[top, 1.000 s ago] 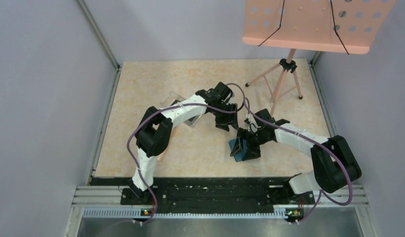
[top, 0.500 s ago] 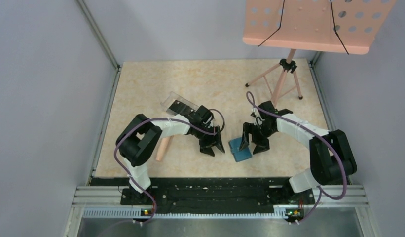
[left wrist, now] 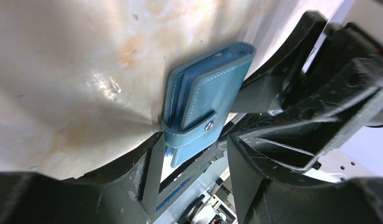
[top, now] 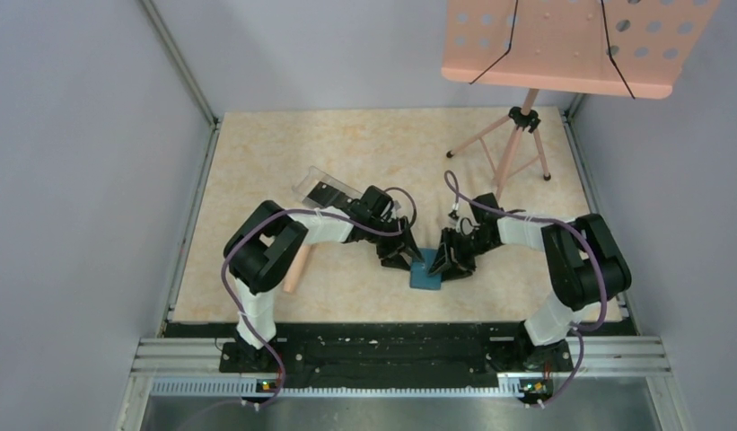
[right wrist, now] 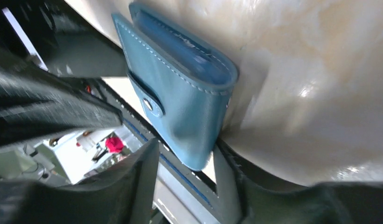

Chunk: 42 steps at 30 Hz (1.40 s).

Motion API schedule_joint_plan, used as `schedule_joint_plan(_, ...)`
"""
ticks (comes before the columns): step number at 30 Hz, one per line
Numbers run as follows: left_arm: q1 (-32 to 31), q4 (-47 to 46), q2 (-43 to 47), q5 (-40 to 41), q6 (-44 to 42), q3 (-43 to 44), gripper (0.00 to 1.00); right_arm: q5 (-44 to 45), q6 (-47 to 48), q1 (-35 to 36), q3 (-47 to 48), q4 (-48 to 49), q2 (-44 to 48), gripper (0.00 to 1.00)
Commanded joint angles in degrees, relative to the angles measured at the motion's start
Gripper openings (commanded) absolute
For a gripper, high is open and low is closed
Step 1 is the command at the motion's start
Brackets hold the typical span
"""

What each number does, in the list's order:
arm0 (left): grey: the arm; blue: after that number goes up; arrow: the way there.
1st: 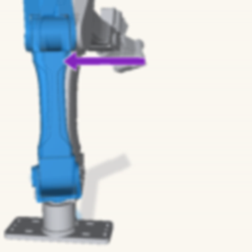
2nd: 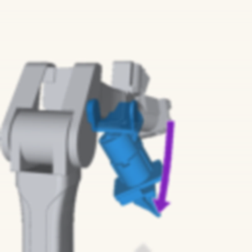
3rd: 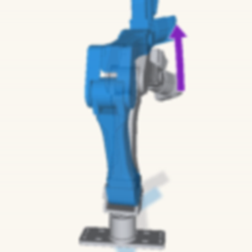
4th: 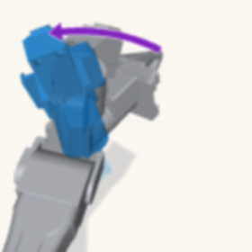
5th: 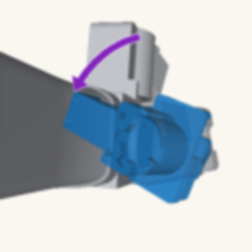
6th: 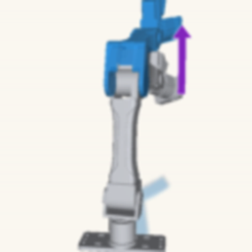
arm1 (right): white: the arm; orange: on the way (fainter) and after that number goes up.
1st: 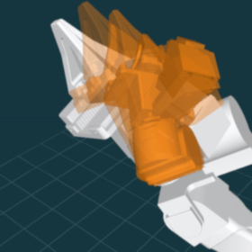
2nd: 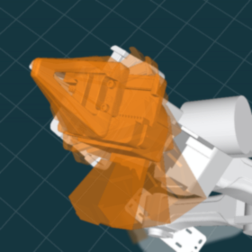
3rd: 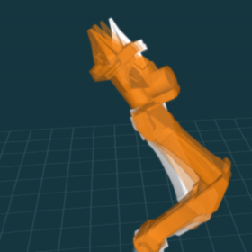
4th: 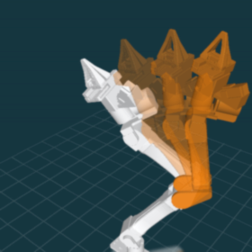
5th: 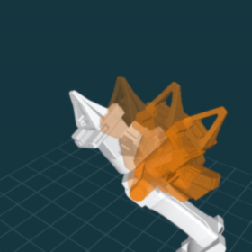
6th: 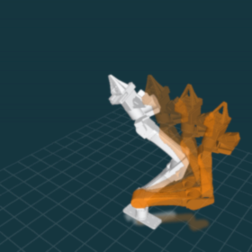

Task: Put the credit cards into the card holder
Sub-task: Open the card holder at the center of the board.

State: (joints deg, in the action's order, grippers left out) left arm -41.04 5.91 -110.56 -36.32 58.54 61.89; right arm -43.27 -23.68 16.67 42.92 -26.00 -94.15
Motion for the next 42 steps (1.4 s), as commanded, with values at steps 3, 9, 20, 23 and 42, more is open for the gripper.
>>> schedule_joint_plan(3, 1.56, -3.33, 1.22, -0.57, -0.22, 1.47, 0.56, -4.95, -5.42, 0.11, -6.61, 14.91, 4.00, 0.19)
schedule_joint_plan(9, 3.20, 5.00, 5.59, 3.21, -6.60, 3.61, 0.60, -1.57, -7.31, 0.12, -6.64, 14.90, 8.17, 0.00)
schedule_joint_plan(20, 7.82, 5.14, 24.36, 7.62, -7.83, -4.51, 0.82, 2.46, -24.19, 0.09, -5.12, 23.00, 22.33, 0.00)
schedule_joint_plan(23, 8.38, -5.79, 27.22, 2.66, -2.88, -8.64, 0.81, 1.79, -31.51, 0.08, -7.08, 31.80, 25.29, 0.00)
schedule_joint_plan(42, 7.59, -26.58, 19.98, -4.37, 5.99, -8.78, 0.42, -5.42, -40.19, 0.26, -8.55, 40.15, 26.98, 0.00)
